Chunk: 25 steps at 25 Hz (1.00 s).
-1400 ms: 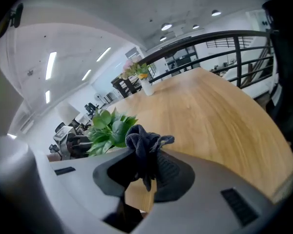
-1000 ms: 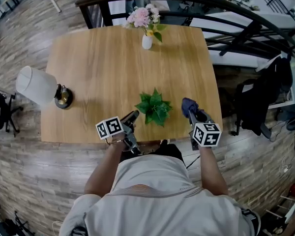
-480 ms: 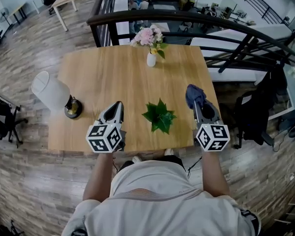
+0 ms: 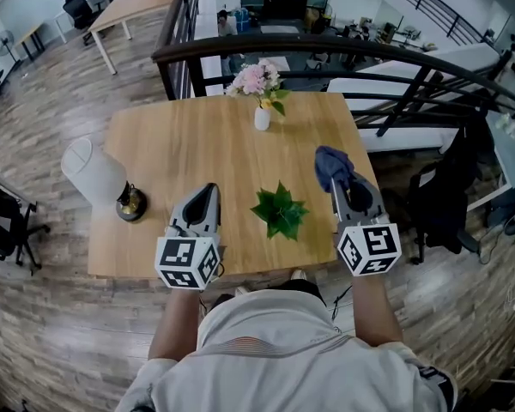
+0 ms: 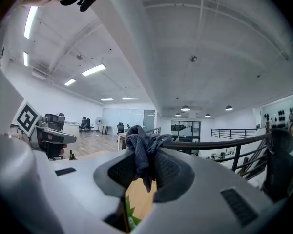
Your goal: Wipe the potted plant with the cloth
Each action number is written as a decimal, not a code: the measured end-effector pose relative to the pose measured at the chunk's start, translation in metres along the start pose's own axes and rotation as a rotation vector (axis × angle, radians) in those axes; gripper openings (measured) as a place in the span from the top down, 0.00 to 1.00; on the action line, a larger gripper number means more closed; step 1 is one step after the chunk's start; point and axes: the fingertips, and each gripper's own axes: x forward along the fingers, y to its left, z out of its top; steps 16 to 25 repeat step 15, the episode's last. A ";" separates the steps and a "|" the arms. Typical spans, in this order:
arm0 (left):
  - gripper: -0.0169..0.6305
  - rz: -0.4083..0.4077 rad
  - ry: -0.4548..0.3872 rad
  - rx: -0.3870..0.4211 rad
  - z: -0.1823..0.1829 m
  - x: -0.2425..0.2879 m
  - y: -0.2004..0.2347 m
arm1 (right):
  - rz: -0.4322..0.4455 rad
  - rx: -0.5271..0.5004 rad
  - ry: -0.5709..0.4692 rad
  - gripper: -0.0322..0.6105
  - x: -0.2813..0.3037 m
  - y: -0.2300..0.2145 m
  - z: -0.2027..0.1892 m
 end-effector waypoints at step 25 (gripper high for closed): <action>0.94 -0.032 -0.003 0.000 0.002 0.011 -0.011 | -0.020 0.015 0.007 0.75 0.001 -0.008 -0.004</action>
